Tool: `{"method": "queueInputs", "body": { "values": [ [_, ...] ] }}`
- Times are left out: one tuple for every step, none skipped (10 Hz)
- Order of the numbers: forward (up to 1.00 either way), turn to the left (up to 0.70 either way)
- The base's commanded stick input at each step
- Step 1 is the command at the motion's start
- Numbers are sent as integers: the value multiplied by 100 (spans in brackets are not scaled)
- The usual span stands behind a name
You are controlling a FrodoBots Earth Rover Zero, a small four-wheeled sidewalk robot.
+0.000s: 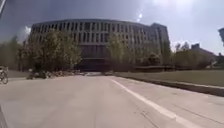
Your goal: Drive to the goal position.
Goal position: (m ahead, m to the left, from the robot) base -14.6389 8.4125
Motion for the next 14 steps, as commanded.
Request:
{"method": "queueInputs", "body": {
  "values": [
    [0, 100],
    [0, 100],
    [0, 100],
    [0, 100],
    [0, 100],
    [0, 100],
    [0, 100],
    [0, 100],
    [0, 100],
    [0, 100],
    [0, 100],
    [0, 100],
    [0, 100],
    [0, 100]
  ]
}}
